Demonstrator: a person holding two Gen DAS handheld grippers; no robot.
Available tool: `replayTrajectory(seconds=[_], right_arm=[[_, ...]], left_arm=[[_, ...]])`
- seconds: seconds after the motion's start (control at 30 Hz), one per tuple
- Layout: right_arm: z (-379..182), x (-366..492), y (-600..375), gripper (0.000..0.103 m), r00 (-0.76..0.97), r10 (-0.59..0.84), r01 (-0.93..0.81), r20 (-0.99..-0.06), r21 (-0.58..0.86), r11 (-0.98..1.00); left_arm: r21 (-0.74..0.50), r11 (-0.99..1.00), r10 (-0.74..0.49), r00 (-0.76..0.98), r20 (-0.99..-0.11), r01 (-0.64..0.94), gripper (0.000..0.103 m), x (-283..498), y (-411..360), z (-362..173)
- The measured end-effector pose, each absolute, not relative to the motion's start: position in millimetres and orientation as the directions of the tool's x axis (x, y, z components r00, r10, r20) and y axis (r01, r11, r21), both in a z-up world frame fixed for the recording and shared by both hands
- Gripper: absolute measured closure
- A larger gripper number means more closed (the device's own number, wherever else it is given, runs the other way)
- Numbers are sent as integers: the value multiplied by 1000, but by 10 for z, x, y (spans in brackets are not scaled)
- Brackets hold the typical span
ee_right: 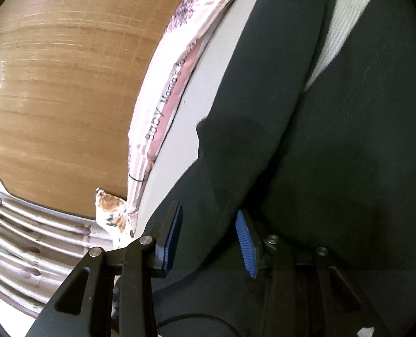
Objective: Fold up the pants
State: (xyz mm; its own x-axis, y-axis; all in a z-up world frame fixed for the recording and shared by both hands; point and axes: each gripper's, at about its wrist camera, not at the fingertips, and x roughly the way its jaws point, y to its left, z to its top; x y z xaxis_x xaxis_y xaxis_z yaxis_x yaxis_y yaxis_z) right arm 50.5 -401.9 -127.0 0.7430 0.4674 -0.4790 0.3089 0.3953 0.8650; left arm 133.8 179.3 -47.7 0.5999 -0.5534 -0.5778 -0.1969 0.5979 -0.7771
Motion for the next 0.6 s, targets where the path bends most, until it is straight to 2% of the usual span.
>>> replayTrajectory(seconds=[0.17,0.4,0.6], right_arm=[[-1248,527,-4038,65,746,478,284,-463,871,401],[-1132,660,-4580,65,812,330,328,-481,844,424],[-1130,754,-4973,65,817,259,378,-515,818,433]], left_arm=[[-756,629,-538,599,-593,-182,89,1420,1768,-332],[-725,655,-514,579,-633,-213,89,1430,1768,-413],[-696,677,-493,555,-670,-239,89,1410,1779,-498]])
